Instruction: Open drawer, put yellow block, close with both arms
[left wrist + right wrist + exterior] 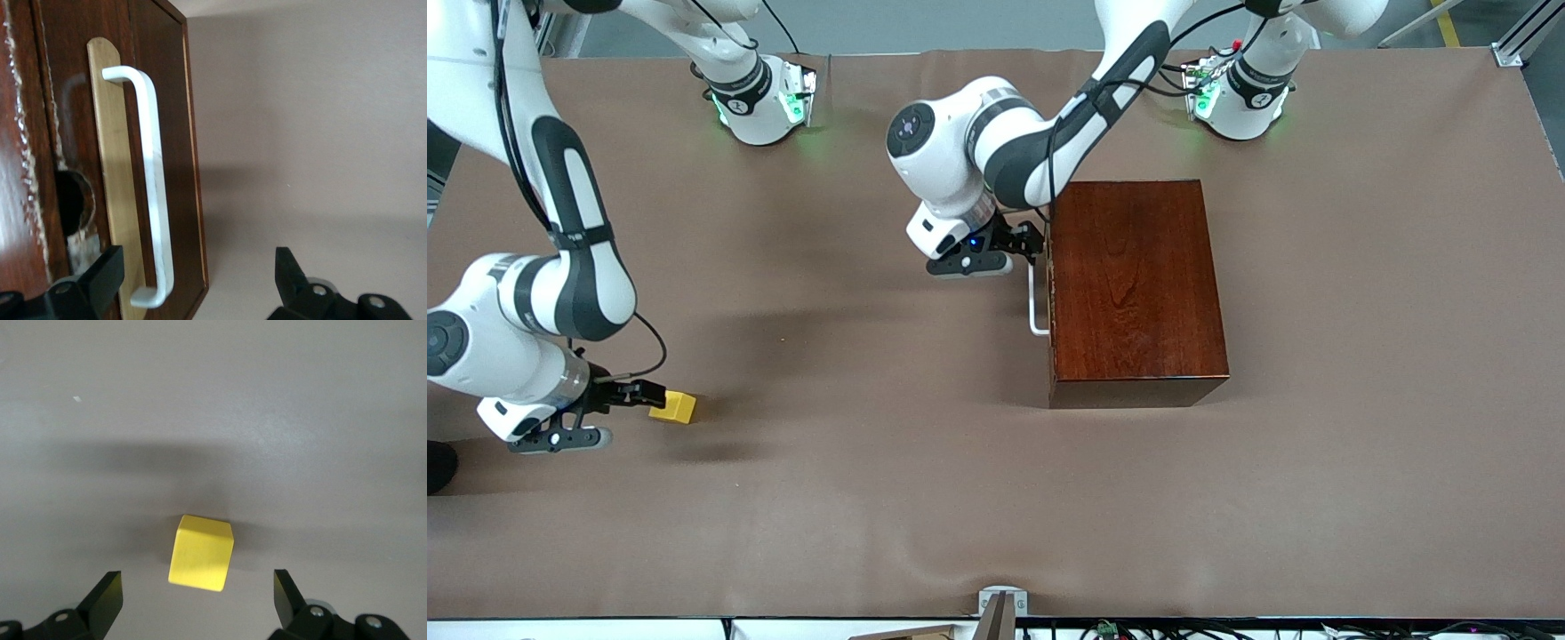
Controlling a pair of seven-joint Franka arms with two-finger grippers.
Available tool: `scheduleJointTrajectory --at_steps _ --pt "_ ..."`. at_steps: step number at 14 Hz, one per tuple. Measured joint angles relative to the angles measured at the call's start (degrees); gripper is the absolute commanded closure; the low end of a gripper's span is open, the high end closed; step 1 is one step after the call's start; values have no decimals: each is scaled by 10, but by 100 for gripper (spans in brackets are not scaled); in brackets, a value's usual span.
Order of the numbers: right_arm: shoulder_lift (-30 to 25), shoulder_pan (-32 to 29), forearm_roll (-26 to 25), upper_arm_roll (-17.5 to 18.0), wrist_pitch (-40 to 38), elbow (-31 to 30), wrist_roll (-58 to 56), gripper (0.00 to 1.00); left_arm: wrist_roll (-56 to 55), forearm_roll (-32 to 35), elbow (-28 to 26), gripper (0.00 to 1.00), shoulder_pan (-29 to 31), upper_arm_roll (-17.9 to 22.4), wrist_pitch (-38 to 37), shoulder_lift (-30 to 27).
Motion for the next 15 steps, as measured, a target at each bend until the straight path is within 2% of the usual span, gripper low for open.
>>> scheduleJointTrajectory --at_steps 9,15 --pt "49 0 1 0 2 16 86 0 0 0 0 0 2 15 29 34" --pt "85 0 1 0 57 3 90 0 -28 0 3 0 -1 15 70 36"
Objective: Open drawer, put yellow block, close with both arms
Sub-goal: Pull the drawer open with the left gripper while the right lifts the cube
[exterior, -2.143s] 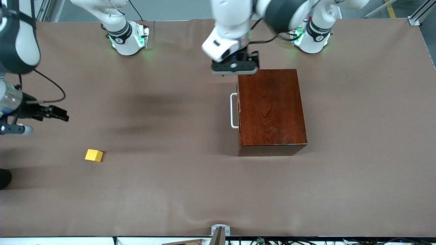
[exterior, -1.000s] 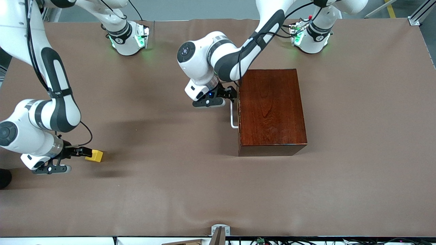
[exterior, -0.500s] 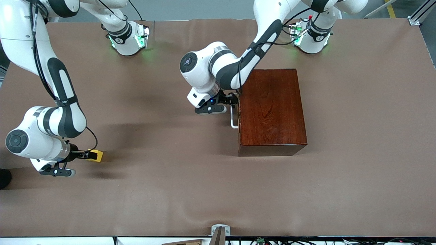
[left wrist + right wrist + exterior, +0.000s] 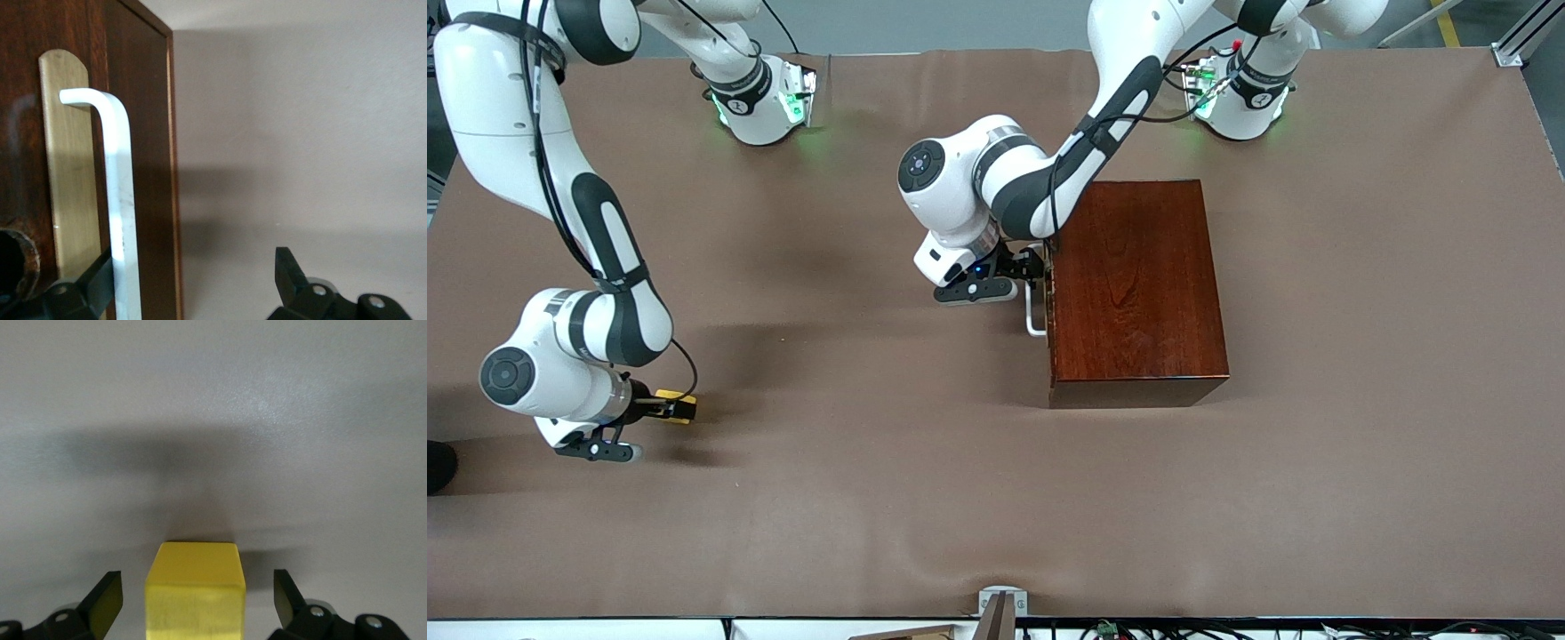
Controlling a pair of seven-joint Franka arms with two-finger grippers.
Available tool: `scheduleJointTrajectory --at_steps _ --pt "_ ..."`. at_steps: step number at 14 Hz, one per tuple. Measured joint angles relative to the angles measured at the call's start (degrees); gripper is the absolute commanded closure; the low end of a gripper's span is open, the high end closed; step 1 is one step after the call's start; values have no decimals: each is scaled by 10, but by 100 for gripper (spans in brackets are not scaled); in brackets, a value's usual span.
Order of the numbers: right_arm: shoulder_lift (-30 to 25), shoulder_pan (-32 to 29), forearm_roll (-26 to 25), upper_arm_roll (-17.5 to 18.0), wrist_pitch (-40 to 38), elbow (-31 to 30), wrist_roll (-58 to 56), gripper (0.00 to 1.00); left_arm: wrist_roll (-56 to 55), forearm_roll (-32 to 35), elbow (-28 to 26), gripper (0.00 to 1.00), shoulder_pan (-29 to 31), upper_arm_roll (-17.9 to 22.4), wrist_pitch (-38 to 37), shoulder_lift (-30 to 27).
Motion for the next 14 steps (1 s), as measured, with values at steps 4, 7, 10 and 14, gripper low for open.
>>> scheduleJointTrajectory --at_steps 4,7,10,14 --pt "1 0 0 0 3 -1 0 0 -9 0 0 0 -4 -1 28 0" --pt "1 0 0 0 3 -1 0 39 -9 0 0 0 -4 -4 56 0" --pt "1 0 0 0 3 -6 1 98 -10 -11 0 0 -5 -11 81 0" --pt "1 0 0 1 2 -7 1 100 -10 -39 0 0 -5 -11 108 0"
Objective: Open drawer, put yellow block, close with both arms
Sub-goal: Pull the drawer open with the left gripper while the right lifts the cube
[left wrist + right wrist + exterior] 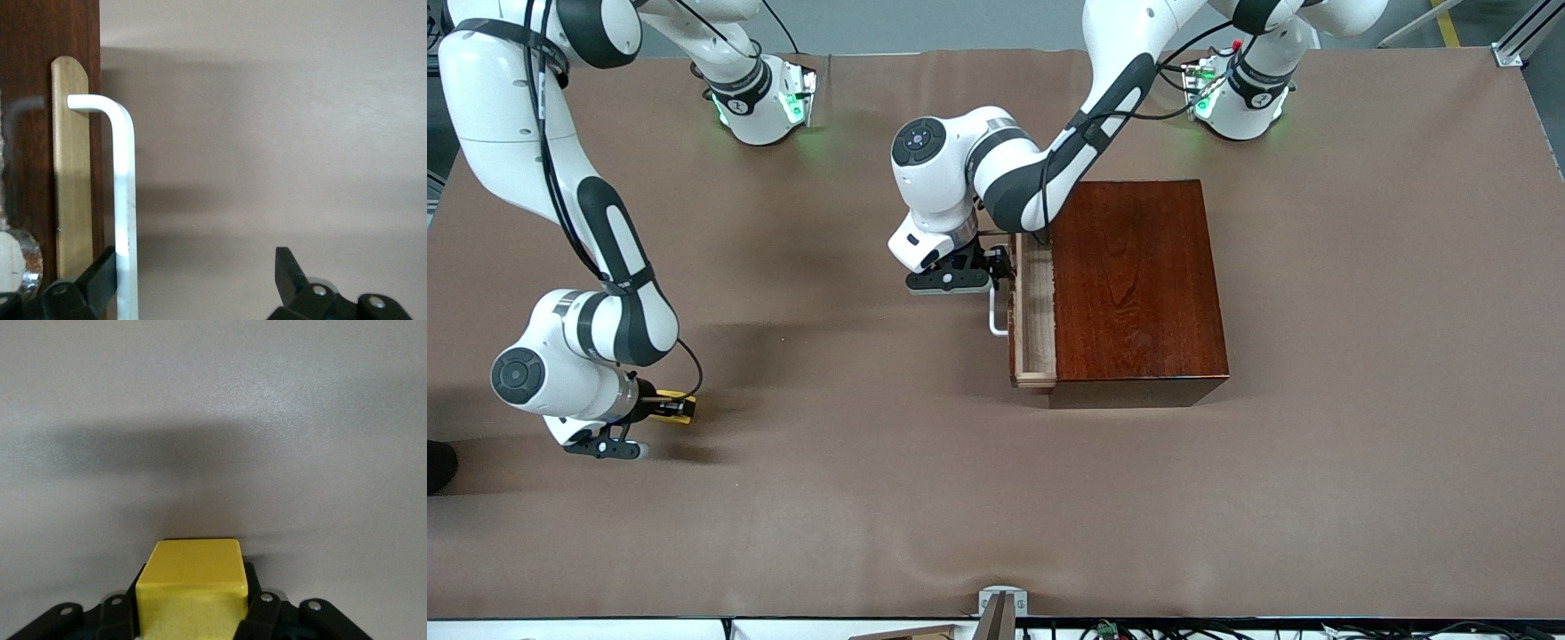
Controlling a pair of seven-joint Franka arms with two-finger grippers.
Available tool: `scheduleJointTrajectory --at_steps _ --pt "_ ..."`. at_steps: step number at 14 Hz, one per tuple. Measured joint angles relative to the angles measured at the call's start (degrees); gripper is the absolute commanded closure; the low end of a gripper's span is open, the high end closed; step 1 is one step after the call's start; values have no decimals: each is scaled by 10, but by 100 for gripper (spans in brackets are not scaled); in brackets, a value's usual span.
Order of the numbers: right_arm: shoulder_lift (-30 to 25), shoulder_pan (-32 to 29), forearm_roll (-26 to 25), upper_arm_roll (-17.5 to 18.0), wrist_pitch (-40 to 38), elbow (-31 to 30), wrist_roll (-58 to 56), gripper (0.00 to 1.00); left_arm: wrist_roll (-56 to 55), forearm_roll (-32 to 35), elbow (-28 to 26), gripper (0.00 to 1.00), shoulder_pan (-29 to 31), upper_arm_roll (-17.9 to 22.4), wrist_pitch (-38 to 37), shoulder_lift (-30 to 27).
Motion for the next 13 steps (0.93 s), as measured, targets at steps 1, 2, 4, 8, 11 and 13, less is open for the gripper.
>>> scheduleJointTrajectory --at_steps 1,2,4,8,11,13 --pt "0 0 0 0 0 0 -1 100 0 -12 0 0 0 0 10 0" --pt "0 0 -1 1 0 0 -5 100 0 -22 0 0 0 1 19 0" --pt "0 0 -1 1 1 1 -40 100 0 -33 0 0 2 1 30 1" --pt "-3 -4 -1 -1 3 7 -144 100 0 -62 0 0 2 1 61 2" --pt "-4 -17 -1 -2 4 13 -224 100 0 -80 0 0 1 0 86 2" --pt "-6 -26 -1 -2 4 20 -281 100 0 -86 -1 0 1 0 96 4"
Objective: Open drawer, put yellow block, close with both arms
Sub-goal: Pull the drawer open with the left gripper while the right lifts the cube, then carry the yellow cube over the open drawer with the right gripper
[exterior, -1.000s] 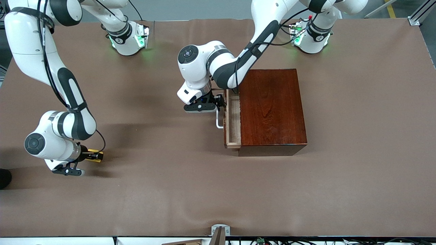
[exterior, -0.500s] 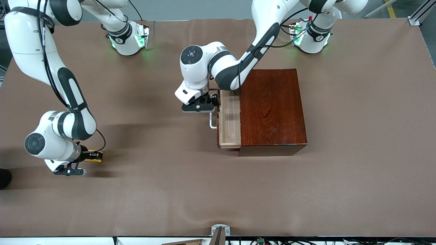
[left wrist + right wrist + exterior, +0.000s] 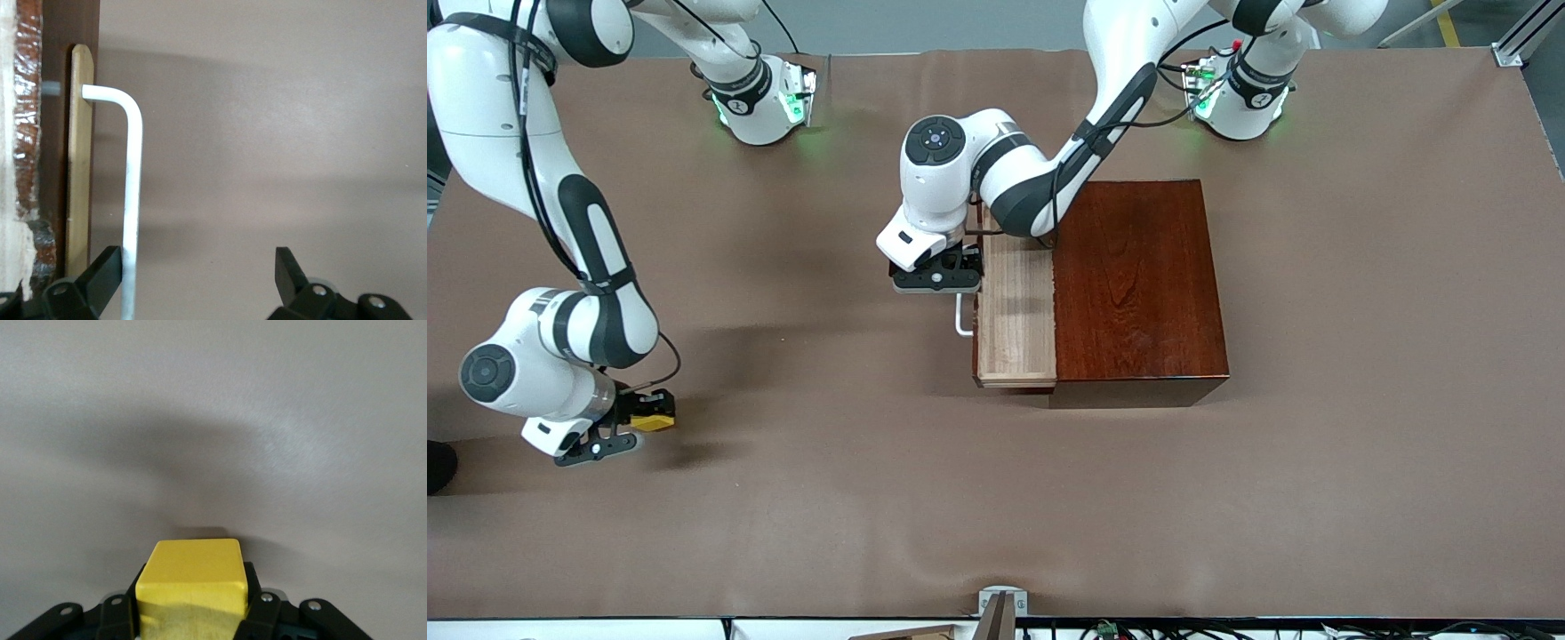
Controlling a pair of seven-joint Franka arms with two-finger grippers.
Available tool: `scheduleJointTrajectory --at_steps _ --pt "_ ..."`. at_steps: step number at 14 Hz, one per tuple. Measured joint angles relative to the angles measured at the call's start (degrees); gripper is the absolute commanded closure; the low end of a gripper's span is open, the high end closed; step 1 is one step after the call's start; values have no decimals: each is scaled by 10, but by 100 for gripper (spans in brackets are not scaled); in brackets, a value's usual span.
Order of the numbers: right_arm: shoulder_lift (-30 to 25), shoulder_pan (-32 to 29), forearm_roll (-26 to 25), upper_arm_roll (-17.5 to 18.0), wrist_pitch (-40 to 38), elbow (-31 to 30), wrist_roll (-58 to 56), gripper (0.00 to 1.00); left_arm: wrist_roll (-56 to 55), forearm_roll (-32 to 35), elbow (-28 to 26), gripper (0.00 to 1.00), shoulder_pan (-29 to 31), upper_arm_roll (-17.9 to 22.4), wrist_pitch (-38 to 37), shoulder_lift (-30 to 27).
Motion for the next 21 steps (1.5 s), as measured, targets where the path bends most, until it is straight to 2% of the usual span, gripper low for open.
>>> scheduleJointTrajectory --at_steps 5,7,9,12,15,18,21 --pt "-47 -3 0 5 -28 8 -75 100 0 -9 1 0 1 -5 16 0" --pt "-70 -1 0 9 -49 12 -101 100 -3 -32 17 0 -1 -12 29 -2" --pt "-85 1 0 11 -91 30 -150 100 -13 -34 37 0 11 -9 8 -23" --pt "-94 7 0 15 -187 90 -236 100 -13 -34 49 0 70 -5 -113 -103" --pt "-115 41 0 17 -229 122 -311 100 -8 -34 46 0 151 -1 -252 -196" --pt "-150 105 1 21 -276 127 -359 100 49 -34 34 0 259 0 -363 -262" --pt "-177 202 5 24 -283 127 -367 100 157 -35 16 0 359 -3 -410 -300"
